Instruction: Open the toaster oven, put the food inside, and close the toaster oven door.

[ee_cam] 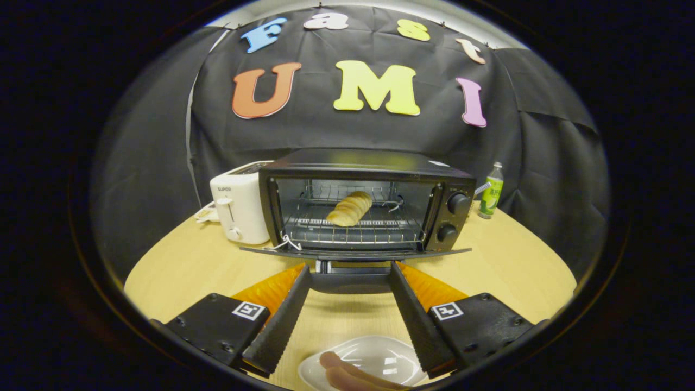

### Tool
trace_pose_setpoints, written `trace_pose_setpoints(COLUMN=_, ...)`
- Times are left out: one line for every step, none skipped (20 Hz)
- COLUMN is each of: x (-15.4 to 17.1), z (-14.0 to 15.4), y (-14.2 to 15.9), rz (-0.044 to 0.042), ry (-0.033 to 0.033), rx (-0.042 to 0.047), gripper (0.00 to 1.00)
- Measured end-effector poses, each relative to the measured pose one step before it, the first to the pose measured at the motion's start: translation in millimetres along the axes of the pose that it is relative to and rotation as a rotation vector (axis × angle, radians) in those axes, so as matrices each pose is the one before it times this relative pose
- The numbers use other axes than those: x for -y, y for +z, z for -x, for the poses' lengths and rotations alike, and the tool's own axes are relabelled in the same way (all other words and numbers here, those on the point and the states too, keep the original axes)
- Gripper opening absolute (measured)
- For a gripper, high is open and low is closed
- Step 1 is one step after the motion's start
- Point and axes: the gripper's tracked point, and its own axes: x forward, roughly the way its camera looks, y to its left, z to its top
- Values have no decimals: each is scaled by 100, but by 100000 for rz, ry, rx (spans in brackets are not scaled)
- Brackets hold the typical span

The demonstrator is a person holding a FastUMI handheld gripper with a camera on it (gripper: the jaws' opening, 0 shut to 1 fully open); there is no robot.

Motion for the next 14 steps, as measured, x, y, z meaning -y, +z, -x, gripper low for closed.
trace_pose_setpoints(x=79, z=-16, y=833, rz=1668, ry=32, rx=2232, gripper=96)
trace_pose_setpoints(x=92, z=-14, y=809, rz=1521, ry=-371, rx=2037, gripper=96)
trace_pose_setpoints(x=94, z=53, y=592, rz=1005, ry=-449, rx=1040, gripper=96)
trace_pose_setpoints(x=-35, z=200, y=404, rz=286, ry=-234, rx=911, gripper=97)
trace_pose_setpoints(x=-136, z=477, y=482, rz=-626, ry=213, rx=621, gripper=97)
trace_pose_setpoints(x=-278, z=677, y=466, rz=-951, ry=1023, rx=866, gripper=97)
trace_pose_setpoints(x=-451, z=973, y=340, rz=-497, ry=1650, rx=1026, gripper=97)
trace_pose_setpoints(x=-223, z=493, y=354, rz=-92, ry=1099, rx=472, gripper=97)
trace_pose_setpoints(x=-264, z=418, y=478, rz=-443, ry=1144, rx=298, gripper=97)
trace_pose_setpoints(x=-59, z=550, y=399, rz=-427, ry=828, rx=4, gripper=97)
trace_pose_setpoints(x=-1, z=579, y=498, rz=23, ry=599, rx=318, gripper=97)
trace_pose_setpoints(x=0, z=475, y=648, rz=112, ry=76, rx=875, gripper=97)
trace_pose_setpoints(x=224, z=454, y=568, rz=599, ry=-200, rx=677, gripper=97)
trace_pose_setpoints(x=156, z=861, y=234, rz=922, ry=-87, rx=631, gripper=97)
